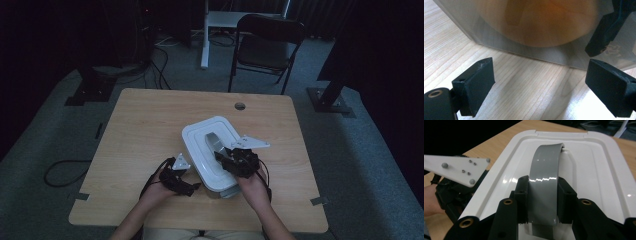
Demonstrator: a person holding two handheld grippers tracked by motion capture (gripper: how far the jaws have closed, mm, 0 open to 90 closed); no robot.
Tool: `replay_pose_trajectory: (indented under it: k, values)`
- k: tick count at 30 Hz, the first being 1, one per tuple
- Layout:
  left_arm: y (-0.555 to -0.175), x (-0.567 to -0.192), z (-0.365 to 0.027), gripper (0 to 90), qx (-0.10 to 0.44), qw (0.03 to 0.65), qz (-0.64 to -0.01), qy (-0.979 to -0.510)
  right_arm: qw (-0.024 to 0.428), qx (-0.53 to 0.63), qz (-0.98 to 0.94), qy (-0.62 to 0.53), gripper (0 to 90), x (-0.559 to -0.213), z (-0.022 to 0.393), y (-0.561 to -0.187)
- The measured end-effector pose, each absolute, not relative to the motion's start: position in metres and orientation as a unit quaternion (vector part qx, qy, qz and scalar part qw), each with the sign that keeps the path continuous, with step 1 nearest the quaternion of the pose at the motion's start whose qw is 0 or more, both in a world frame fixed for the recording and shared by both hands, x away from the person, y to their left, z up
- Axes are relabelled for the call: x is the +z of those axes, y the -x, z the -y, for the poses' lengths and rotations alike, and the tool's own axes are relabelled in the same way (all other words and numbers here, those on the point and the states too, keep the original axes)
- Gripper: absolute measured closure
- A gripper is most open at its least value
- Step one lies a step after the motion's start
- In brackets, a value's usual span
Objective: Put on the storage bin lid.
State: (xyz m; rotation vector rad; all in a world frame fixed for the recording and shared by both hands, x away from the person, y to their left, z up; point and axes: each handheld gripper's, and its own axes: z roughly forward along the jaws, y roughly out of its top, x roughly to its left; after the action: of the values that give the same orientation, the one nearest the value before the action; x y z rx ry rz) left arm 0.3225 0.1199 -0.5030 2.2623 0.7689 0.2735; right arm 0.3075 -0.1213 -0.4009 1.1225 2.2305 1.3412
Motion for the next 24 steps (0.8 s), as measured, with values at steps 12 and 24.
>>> replay_pose_trajectory:
  k: [12, 24]
  values:
    - [-0.322, -0.505, -0.12, 9.4, 0.101, 0.364, -0.301, -0.876, 0.172, 0.453, -0.783, -0.391, 67.0, -0.405, 0.113, -0.304]
    - [-0.325, -0.504, -0.13, 9.4, 0.096, 0.37, -0.32, -0.867, 0.174, 0.485, -0.758, -0.4, 30.4, -0.397, 0.14, -0.309]
